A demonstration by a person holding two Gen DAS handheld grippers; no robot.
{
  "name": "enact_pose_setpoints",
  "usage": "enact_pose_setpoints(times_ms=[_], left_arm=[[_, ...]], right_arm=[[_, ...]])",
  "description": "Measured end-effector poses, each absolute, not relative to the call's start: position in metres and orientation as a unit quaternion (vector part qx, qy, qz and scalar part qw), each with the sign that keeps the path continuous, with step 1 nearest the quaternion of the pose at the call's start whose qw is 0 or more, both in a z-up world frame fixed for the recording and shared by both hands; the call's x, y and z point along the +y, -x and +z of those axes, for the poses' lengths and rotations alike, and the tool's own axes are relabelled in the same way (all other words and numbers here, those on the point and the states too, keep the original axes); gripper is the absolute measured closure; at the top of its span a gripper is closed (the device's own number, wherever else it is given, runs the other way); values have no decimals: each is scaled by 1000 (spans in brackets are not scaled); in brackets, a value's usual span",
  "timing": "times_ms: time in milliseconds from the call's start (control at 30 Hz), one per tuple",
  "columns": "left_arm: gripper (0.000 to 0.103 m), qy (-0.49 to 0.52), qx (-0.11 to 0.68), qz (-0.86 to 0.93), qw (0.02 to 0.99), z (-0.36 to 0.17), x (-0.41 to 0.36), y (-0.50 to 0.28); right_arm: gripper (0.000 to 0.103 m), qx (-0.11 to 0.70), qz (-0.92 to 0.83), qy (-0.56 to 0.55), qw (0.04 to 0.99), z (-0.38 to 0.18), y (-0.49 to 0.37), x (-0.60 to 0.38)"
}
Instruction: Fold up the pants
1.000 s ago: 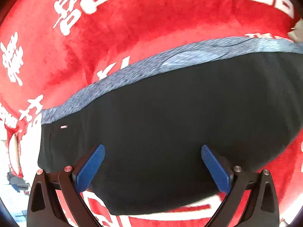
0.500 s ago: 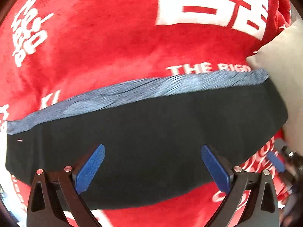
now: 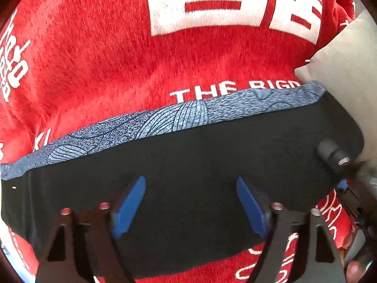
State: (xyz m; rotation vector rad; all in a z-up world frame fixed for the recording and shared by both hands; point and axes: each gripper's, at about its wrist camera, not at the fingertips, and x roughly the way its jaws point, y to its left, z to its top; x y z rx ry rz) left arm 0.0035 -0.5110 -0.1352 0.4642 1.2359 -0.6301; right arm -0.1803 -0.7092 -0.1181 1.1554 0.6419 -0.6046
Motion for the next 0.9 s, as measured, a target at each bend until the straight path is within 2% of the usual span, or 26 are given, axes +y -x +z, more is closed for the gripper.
enact_pose_setpoints(times_ms=[67,300,367,733,900], left_arm=[[47,-202,560,-293,748,-130,-509,-4],[48,-182,554,-318,747,-152,-505,9],[48,-178,533,-326,760,-152,-501,15],[48,-144,548,-375,733,-145,-477,1],[48,-97,573,-359,731,-116,-415,-37]], right_arm=[[89,301,-276,-536,739,-116,180,-714],[90,328,-254,-441,796,-68,159,-695],[90,339,-246,-410,810,-58,149,-686],[90,375,-193,-299,856,-10,103,-632],[90,393,-171,-235,872,14,77,-592]])
